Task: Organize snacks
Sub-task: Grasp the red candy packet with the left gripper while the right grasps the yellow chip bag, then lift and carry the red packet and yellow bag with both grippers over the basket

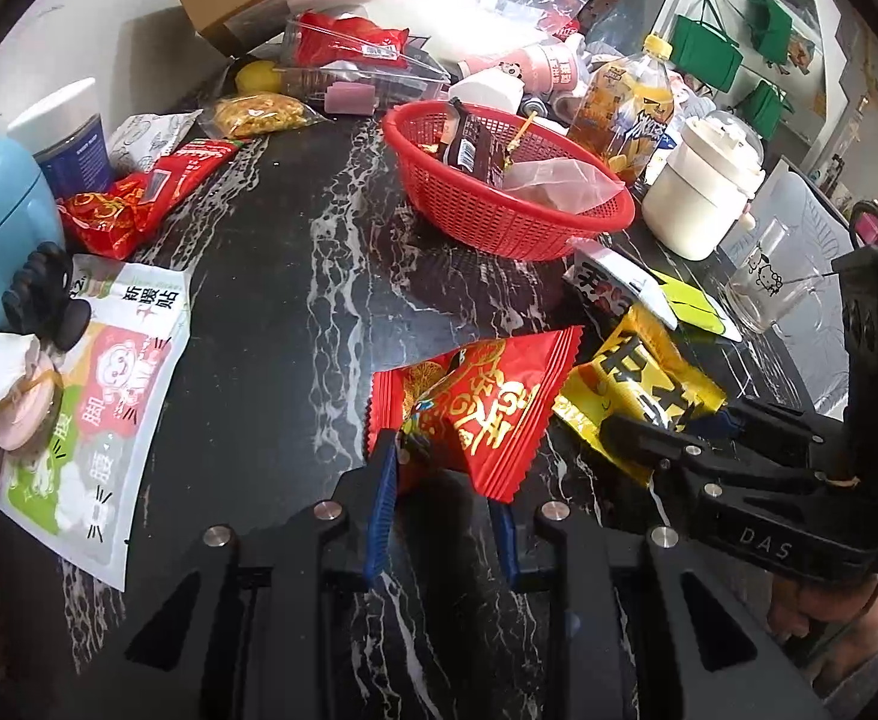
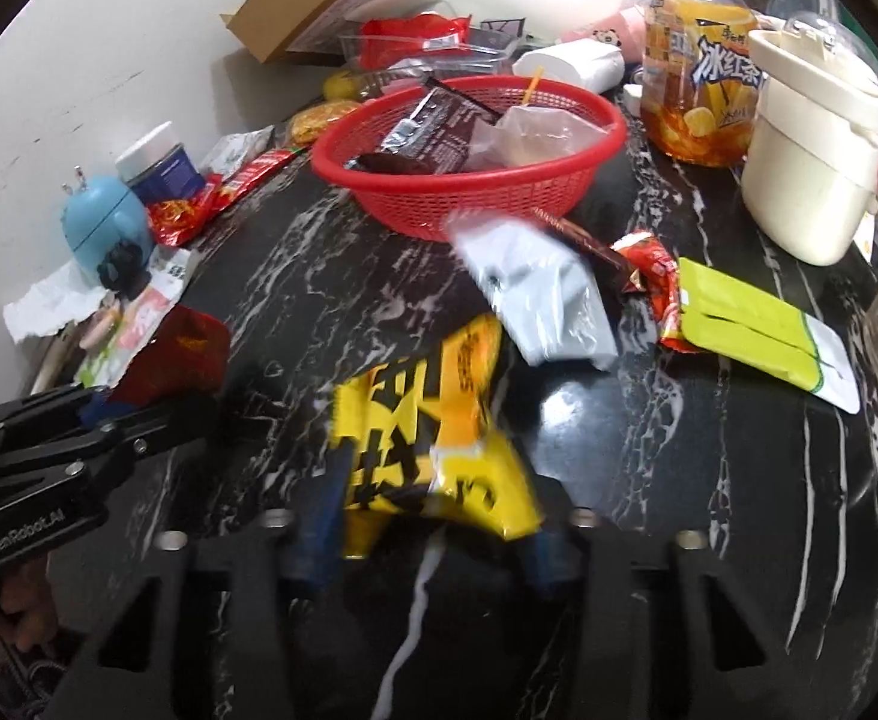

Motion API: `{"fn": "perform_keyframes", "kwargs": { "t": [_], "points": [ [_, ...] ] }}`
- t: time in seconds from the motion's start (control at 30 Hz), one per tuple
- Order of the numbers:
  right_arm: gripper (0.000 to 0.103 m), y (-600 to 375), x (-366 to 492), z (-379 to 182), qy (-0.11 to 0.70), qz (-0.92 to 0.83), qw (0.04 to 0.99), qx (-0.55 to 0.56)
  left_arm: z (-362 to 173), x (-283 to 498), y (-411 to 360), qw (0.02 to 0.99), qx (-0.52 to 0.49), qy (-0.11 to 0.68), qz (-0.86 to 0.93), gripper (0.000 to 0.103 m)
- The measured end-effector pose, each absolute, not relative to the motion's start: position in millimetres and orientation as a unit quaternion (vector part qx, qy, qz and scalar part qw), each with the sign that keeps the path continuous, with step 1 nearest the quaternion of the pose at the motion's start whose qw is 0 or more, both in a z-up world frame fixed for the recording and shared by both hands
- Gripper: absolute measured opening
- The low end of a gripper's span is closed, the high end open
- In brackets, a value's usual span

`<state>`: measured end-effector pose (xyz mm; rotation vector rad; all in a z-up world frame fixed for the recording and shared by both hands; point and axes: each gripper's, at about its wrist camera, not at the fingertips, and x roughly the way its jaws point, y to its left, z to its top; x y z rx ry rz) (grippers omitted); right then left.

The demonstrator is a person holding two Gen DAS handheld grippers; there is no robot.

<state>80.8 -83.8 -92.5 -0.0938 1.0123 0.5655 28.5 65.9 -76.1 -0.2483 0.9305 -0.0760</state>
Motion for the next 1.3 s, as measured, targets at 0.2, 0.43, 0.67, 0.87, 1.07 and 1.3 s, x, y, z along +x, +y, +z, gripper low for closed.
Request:
{"fn": "perform_keyframes", "kwargs": {
  "t": [0.2, 0.43, 0.67, 0.87, 1.07, 1.3],
  "points": [
    [0.038, -91.8, 75.0, -91.3, 0.476, 0.275, 0.835, -0.018, -73.2, 23.1, 63.7, 0.887, -0.119, 0.445, -0.039, 0.027],
    [0.038, -109.6, 58.7, -80.9, 0.465, 0.273, 0.842, 0.001, -67.5, 17.1, 54.4, 0.888, -0.114, 0.443, -0.055, 0.027],
    [0.038, -124.4, 39.5, -69.5, 0.455, 0.266, 0.85, 0.003, -61.1, 10.3, 38.9, 0.888, -0.107, 0.44, -0.077, 0.027],
    [0.038, -137.6, 22.5, -51.8, 0.435, 0.259, 0.862, 0.007, -49.3, 7.5, 21.6, 0.891, -0.106, 0.431, -0.1, 0.027],
    [0.038, -149.1, 12.6, -32.6, 0.413, 0.255, 0.874, 0.01, -31.0, 4.9, 7.0, 0.898, -0.099, 0.412, -0.118, 0.027],
    [0.038, -161.6, 7.3, -6.3, 0.387, 0.259, 0.885, 0.017, -6.5, 4.8, -3.1, 0.908, -0.094, 0.386, -0.134, 0.027]
  ]
}}
